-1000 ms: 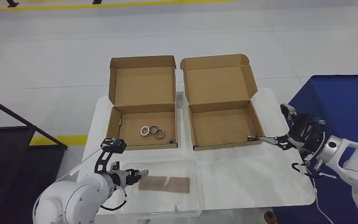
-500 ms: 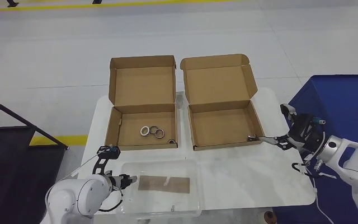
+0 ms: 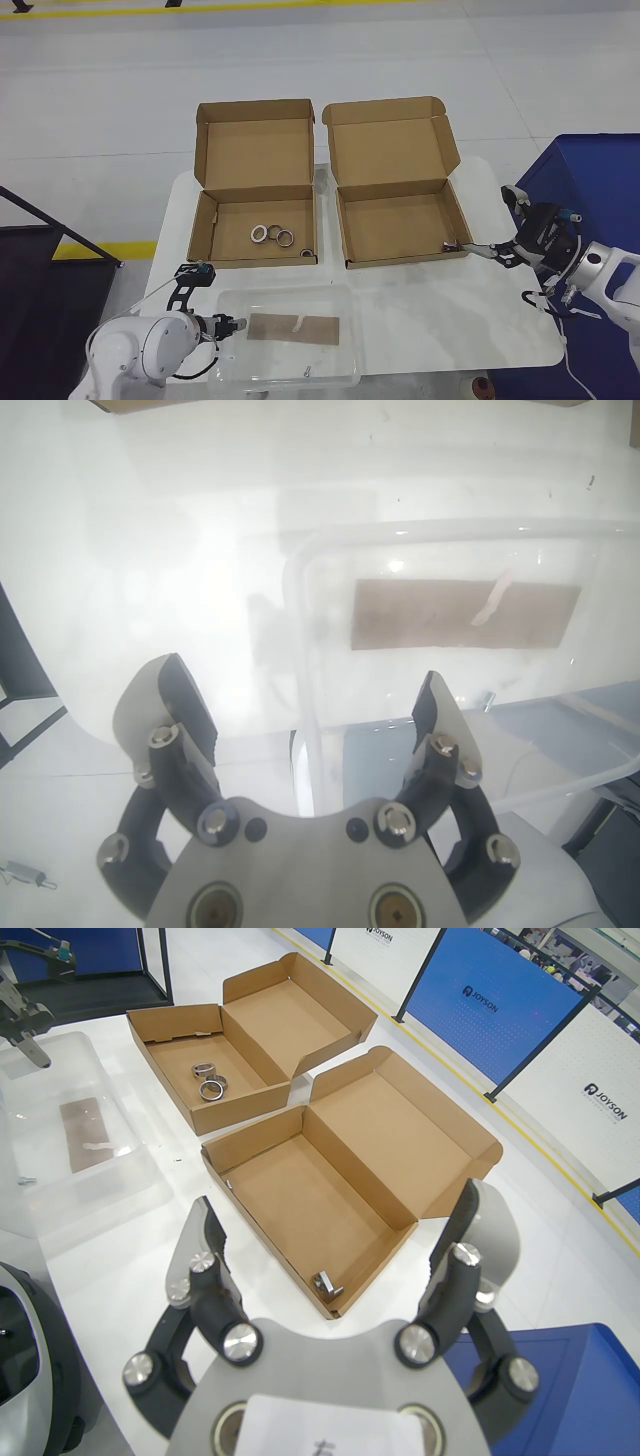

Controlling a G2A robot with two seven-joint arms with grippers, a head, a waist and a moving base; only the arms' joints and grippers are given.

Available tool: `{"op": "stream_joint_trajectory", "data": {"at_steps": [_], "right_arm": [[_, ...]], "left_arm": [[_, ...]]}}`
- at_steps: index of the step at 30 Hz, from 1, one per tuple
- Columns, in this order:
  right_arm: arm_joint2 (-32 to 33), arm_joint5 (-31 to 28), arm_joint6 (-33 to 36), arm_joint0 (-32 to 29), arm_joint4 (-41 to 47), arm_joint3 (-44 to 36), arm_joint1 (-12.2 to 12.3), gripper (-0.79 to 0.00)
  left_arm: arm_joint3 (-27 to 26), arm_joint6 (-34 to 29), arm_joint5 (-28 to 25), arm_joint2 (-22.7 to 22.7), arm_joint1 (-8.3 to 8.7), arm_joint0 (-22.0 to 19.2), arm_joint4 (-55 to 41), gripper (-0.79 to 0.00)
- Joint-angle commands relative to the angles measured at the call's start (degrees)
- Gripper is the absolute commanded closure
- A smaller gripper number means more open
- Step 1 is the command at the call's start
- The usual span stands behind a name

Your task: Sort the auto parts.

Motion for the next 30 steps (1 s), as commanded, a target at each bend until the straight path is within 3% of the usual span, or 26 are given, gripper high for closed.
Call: {"op": "stream_joint_trajectory", "data": {"at_steps": [1, 7, 9, 10, 11, 13, 17, 30], "right_arm": [[0.0, 0.0, 0.0, 0.0, 0.0, 0.0, 0.0, -0.785], [0.0, 0.0, 0.0, 0.0, 0.0, 0.0, 0.0, -0.785], [0.0, 0.0, 0.0, 0.0, 0.0, 0.0, 0.0, -0.785], [0.0, 0.0, 0.0, 0.0, 0.0, 0.0, 0.0, -0.785], [0.0, 0.0, 0.0, 0.0, 0.0, 0.0, 0.0, -0.785], [0.0, 0.0, 0.0, 0.0, 0.0, 0.0, 0.0, -0.785], [0.0, 0.0, 0.0, 0.0, 0.0, 0.0, 0.0, -0.785], [0.0, 0.0, 0.0, 0.0, 0.0, 0.0, 0.0, -0.785]], "left_arm": [[0.0, 0.0, 0.0, 0.0, 0.0, 0.0, 0.0, -0.785], [3.66, 0.0, -0.24, 1.37, 0.06, -0.74, 1.62, -0.779], [4.72, 0.0, -0.15, 2.01, 0.18, -0.7, 2.29, -0.603], [4.92, 0.0, -0.09, 2.32, 0.26, -0.74, 2.69, -0.388], [5.2, 0.0, 0.12, 2.61, 0.34, -0.64, 2.8, -0.348], [5.61, 0.0, 0.12, 3.17, 0.58, -0.3, 2.92, -0.188], [5.45, 0.0, 0.41, 3.81, 1.28, 0.65, 2.37, -0.006], [1.38, 0.0, 0.54, 4.95, 3.31, 2.77, -0.83, 0.0]]}}
